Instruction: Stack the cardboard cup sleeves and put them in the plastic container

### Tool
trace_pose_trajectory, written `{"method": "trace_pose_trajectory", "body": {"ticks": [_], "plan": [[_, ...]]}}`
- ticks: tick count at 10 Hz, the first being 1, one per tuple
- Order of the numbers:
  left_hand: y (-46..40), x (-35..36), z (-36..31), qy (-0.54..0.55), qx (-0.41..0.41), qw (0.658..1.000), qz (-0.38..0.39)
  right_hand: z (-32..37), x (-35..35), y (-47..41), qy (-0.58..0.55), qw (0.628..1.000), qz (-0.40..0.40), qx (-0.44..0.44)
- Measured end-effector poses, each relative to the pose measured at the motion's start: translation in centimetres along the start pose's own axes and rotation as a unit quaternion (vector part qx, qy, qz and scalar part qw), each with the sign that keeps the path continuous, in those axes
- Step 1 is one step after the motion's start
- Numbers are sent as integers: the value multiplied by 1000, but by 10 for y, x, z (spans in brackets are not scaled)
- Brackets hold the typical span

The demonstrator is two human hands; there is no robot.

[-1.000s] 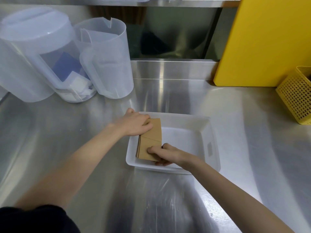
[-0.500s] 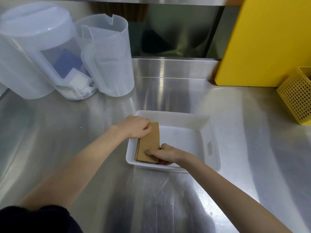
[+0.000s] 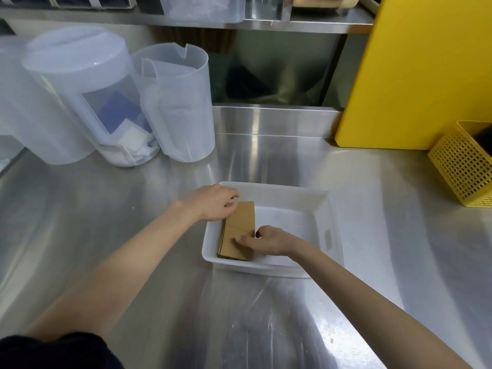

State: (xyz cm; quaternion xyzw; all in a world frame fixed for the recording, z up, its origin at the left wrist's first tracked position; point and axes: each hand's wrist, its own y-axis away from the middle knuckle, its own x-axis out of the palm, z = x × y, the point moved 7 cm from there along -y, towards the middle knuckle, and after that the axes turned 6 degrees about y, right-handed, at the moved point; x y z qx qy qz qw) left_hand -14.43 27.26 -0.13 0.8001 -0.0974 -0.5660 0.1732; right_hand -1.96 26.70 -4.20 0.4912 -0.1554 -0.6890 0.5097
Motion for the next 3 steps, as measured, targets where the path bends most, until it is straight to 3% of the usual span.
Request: {"method": "trace_pose_trajectory", "body": {"ticks": [3], "plan": [[17, -19, -3, 37, -21, 999, -7, -5, -37, 30, 125, 990, -58, 15]]}}
